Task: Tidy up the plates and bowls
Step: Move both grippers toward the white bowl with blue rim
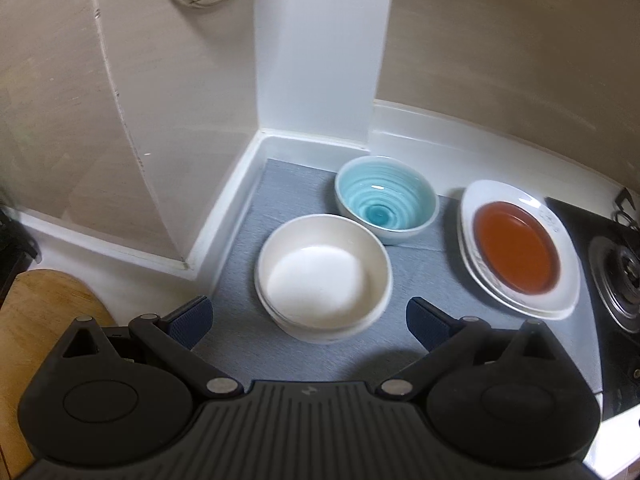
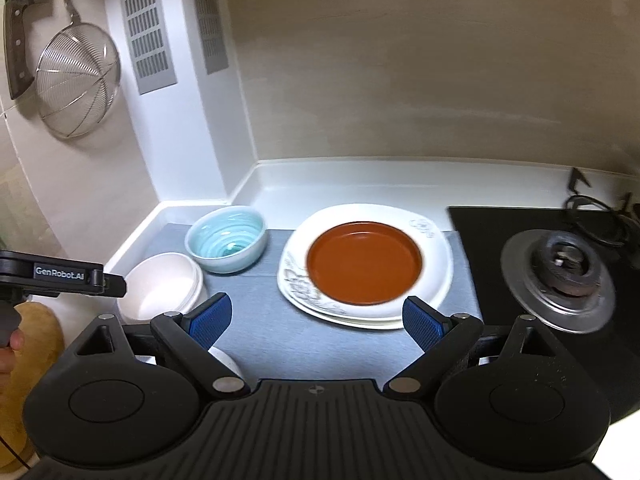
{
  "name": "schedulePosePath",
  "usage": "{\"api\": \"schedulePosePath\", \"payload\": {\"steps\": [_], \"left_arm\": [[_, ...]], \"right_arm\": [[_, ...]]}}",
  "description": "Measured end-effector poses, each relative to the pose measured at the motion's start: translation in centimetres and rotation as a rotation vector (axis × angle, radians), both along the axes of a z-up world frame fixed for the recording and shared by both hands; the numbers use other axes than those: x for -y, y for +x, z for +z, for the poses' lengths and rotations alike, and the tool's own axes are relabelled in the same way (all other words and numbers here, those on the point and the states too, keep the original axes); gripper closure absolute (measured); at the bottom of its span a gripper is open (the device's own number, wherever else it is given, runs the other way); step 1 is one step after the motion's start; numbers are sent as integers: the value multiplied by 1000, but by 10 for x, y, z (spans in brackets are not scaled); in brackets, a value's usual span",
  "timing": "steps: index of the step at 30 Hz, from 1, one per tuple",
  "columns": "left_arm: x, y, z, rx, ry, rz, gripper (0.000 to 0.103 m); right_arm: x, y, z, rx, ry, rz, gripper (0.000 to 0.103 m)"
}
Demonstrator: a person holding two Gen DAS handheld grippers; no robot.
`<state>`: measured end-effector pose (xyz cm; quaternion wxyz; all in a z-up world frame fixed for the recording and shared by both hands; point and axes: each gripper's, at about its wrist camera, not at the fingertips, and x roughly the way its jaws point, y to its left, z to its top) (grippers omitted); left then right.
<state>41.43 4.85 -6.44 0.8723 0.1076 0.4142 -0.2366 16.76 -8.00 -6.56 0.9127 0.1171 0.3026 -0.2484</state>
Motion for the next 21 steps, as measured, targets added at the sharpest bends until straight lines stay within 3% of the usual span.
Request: {"api": "schedulePosePath", "payload": {"steps": [21], "left_arm": [[-6,36,-27,-61,53,91,0]], "right_arm": [[7,81,-13,-72,88,150,10]]}}
